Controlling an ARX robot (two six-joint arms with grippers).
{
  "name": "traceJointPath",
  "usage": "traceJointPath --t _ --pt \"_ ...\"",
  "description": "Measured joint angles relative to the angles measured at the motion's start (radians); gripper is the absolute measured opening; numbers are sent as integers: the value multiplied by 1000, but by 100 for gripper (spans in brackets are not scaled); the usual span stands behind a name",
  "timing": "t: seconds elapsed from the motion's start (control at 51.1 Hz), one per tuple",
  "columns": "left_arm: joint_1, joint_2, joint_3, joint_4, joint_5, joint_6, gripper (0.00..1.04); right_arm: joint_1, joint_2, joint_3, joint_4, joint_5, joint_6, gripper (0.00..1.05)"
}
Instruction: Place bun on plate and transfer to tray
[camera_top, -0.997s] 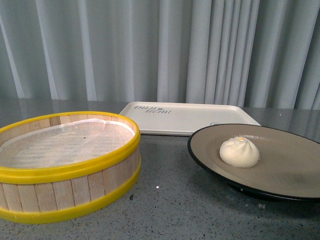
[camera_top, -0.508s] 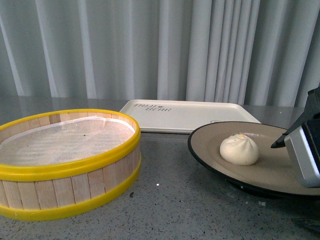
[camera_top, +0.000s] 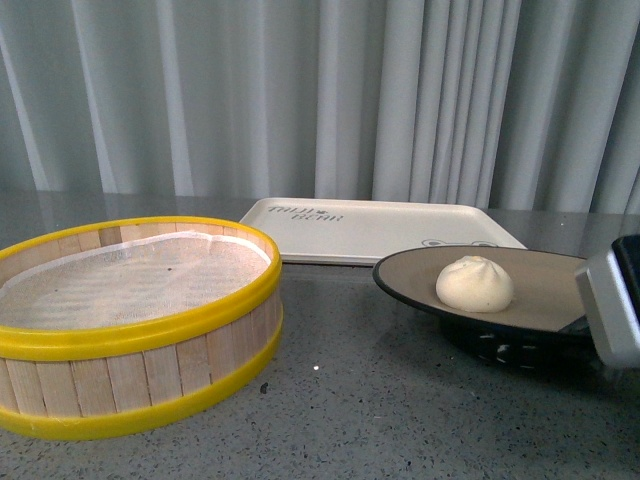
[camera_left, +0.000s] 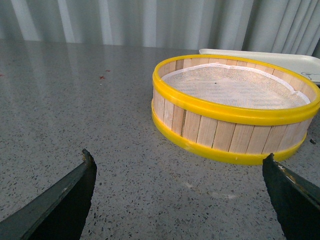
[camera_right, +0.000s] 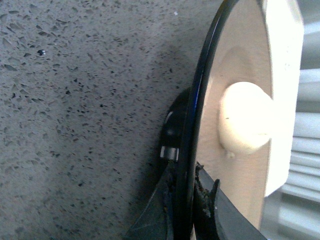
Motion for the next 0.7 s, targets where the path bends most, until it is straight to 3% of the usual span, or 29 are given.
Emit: traceJointPath --t 0.371,0.528,0.704 --pt "0 0 0 0 0 0 98 -35 -22 -9 90 7 -96 3" --pt "0 0 0 0 0 0 98 -88 28 126 169 11 -148 3" --pt "0 0 0 0 0 0 98 -118 144 292 225 -13 -105 3"
